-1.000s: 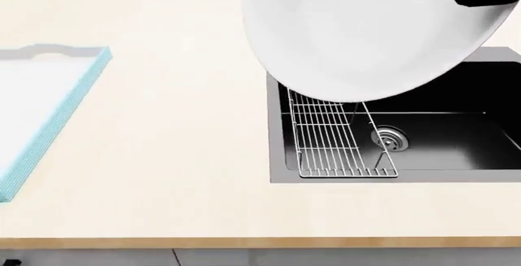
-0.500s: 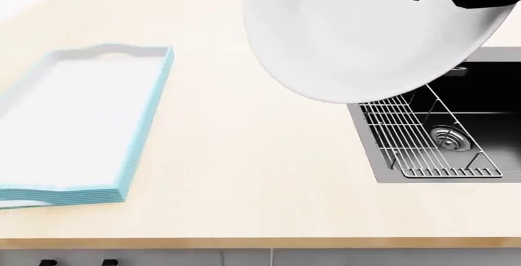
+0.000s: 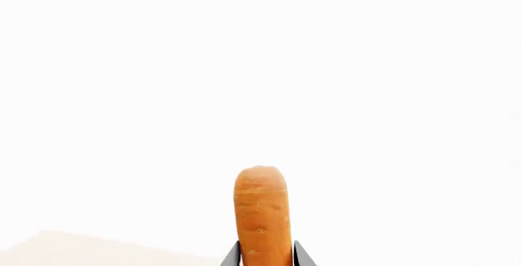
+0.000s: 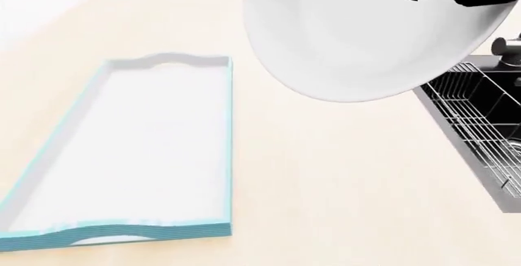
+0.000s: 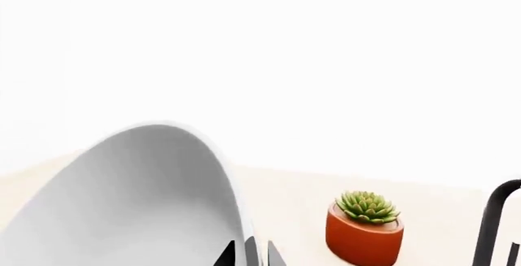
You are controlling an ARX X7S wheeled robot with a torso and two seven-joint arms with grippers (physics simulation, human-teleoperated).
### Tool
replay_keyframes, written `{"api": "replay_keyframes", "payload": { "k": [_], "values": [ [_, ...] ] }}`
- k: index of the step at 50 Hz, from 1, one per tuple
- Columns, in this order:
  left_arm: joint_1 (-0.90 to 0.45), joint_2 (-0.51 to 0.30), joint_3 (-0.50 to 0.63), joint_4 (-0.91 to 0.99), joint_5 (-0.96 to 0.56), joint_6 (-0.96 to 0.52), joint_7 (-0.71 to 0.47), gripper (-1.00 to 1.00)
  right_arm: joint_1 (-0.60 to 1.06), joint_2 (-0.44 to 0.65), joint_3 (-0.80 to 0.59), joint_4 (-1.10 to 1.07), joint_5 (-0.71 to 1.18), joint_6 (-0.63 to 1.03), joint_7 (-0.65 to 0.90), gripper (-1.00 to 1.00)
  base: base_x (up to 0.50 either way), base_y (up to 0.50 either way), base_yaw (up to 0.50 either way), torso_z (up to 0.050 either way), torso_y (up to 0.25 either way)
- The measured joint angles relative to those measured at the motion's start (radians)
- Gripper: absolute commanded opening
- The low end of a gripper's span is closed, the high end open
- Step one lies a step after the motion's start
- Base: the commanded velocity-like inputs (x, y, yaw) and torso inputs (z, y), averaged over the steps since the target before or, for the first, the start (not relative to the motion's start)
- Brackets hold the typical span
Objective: Place the two vegetables and bowl onto the tray for setting up a vegetable dip station.
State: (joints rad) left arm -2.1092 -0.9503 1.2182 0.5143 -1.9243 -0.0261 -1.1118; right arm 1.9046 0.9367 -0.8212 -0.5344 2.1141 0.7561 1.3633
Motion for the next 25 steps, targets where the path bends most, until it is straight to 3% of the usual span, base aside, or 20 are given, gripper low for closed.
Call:
{"api": "replay_keyframes", "payload": {
  "k": [25],
  "values": [
    [0.014,0.005,-0.014,0.002,0.003,-0.010,-0.003,-1.00,0.016,0.002,-0.016,0.002,0.001,0.020,0.006,-1.00,0.18,0.50,0.00,0.000,0.001]
  ]
}}
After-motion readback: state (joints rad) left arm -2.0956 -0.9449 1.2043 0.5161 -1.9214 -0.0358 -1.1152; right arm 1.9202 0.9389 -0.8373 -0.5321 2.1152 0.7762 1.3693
